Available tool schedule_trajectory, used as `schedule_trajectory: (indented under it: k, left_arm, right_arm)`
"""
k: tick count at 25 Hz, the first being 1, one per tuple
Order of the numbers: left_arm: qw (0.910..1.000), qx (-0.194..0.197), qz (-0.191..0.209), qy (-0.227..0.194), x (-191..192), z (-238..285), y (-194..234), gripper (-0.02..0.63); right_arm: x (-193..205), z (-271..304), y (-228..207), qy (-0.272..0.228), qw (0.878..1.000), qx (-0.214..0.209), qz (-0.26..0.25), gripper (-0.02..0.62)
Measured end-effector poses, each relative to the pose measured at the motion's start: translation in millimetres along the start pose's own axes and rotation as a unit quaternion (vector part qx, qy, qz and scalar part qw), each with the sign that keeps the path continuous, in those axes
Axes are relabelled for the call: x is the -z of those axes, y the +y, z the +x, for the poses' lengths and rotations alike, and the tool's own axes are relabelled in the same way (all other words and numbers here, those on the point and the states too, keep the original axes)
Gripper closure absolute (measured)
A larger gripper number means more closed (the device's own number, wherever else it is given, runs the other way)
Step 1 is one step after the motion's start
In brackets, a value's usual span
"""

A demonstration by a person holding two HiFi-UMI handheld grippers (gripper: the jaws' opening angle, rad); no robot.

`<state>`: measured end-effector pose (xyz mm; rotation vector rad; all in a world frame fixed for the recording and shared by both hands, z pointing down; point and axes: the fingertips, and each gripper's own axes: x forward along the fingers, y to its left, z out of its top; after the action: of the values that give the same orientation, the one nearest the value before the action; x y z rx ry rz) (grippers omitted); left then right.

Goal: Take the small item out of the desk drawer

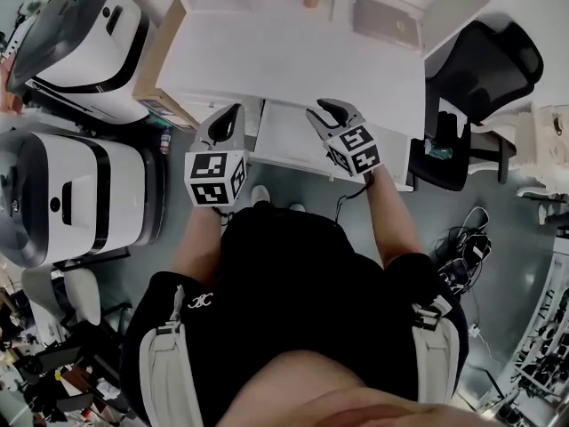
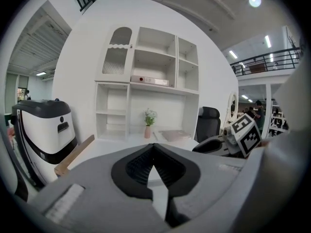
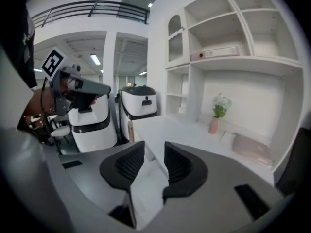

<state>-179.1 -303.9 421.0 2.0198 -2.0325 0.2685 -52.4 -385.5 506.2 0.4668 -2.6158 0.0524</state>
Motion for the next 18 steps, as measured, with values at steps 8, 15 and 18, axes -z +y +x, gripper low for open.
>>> schedule_trajectory:
  k: [8,15,18]
  left_arm:
    - [0.9993,-0.031,-0.018,0.007,14,-12,25,0.593]
    - [0.9969,-0.072,-0.030,0.014,24,-27,55,0.593]
    - [0.9952,-0.088,-0.036,0.019,29,-35,68,0.592]
  right_arm:
    - [61,40,33,0.123,0.982,-0.128,-0.070,0.483]
    - [109,69,52,0.207,0.953,-0.200,-0.092,0.483]
    - [133,81,56,0.244,0.938,-0.228,-0.092,0.483]
